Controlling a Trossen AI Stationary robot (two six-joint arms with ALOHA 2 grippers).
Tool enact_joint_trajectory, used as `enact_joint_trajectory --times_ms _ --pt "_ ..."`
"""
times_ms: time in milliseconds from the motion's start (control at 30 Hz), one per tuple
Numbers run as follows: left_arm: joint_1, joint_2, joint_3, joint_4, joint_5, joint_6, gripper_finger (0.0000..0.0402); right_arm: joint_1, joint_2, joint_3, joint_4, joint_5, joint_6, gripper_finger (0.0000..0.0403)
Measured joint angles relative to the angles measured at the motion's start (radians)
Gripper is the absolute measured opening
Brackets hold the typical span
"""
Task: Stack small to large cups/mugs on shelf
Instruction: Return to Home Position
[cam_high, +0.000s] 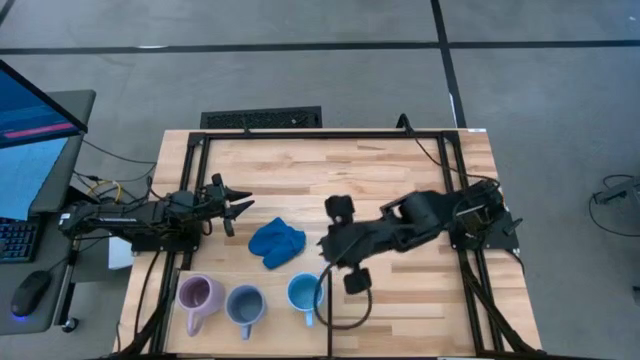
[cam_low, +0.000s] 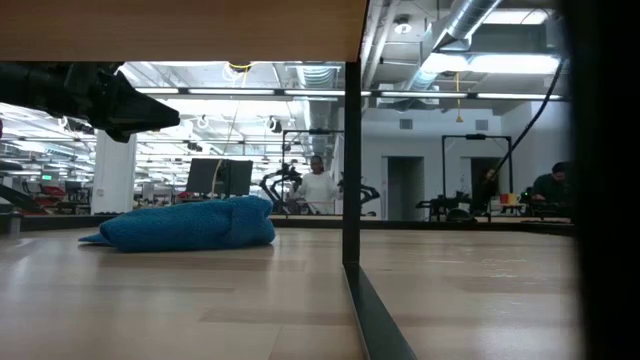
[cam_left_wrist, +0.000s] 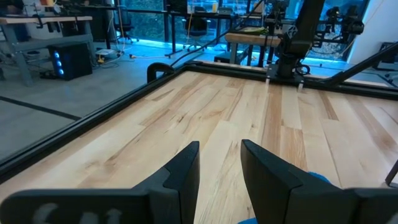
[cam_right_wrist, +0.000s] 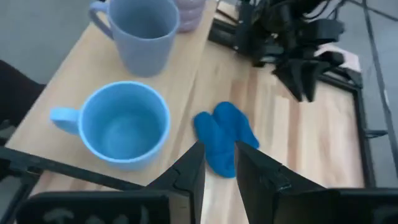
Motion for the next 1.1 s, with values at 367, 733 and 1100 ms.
enact_joint_trajectory --times_ms 367,733,1100 --pt "0.0 0.0 0.002 0.0 -0.001 -0.004 0.0108 -0.156 -0.149 -0.188 -0.022 -0.005 -0.03 0.0107" --pt "0.0 0.0 0.003 -0.002 -0.002 0.001 0.0108 -0.353 -0.572 -0.818 0.395 -0.121 -0.072 0.0065" --pt "0.0 0.0 0.004 -0.003 -0.011 0.017 0.0108 -0.5 -1.105 -1.568 1.016 -0.172 -0.082 0.0058"
